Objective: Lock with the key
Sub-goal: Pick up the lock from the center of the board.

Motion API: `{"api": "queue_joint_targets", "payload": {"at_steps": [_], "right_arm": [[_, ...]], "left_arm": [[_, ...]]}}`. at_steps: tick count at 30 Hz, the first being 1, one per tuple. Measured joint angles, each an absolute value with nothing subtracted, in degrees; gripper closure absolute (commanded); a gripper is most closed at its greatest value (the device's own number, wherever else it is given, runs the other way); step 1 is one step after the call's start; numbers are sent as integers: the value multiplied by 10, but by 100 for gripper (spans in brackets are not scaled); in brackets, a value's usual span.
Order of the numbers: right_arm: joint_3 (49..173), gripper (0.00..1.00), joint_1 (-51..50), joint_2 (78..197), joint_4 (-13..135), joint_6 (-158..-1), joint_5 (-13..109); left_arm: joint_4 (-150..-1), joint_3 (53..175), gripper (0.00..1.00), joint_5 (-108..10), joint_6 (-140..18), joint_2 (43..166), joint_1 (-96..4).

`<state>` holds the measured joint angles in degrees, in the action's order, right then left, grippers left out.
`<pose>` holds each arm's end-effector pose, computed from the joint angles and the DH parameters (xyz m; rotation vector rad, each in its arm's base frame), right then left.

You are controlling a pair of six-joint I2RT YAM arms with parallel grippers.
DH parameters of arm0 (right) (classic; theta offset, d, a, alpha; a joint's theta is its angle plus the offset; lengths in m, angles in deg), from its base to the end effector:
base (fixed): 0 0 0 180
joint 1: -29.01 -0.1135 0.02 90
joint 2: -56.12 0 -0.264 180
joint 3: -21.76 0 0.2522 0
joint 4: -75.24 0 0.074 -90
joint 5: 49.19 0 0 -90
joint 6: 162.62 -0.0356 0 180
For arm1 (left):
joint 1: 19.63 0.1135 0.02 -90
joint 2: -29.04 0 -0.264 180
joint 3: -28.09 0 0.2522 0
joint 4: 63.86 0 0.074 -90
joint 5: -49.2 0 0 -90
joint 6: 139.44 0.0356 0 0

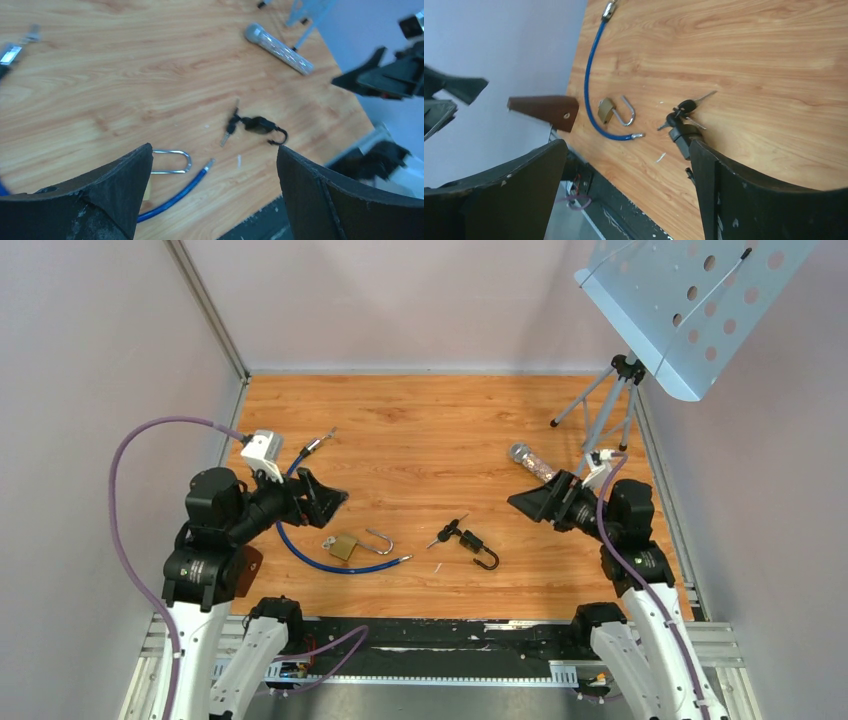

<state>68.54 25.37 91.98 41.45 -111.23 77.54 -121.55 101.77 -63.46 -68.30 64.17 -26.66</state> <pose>0.1465 0.0307 0.2761 0.1812 2.0455 1.1006 0.0998 -0.0261 0.3876 0.0743 1.9350 -0.6799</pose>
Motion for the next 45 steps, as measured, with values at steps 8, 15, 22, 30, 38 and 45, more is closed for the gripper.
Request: {"api": "queue_joint_targets", "payload": {"at_steps": [8,15,22,30,38,45], "right_arm": [[670,28,44,937,461,-1070,698],[644,24,-85,1055,474,-1029,522],[632,20,-91,1120,491,-975,480],[640,47,-100,1231,516,-940,477],[634,75,-113,1235,566,-931,481],[655,72,-113,1290,620,-928,499]], "left_arm": [[-1140,899,0,-827,-701,640,-267],[-1112,845,0,-856,-723,632,-268],[-1112,844,0,-856,-723,633,-270],[-1089,844,0,-884,-735,674,-270],[-1033,841,0,-906,-773,725,-270],[-881,781,0,-923,-867,771,-294]]}}
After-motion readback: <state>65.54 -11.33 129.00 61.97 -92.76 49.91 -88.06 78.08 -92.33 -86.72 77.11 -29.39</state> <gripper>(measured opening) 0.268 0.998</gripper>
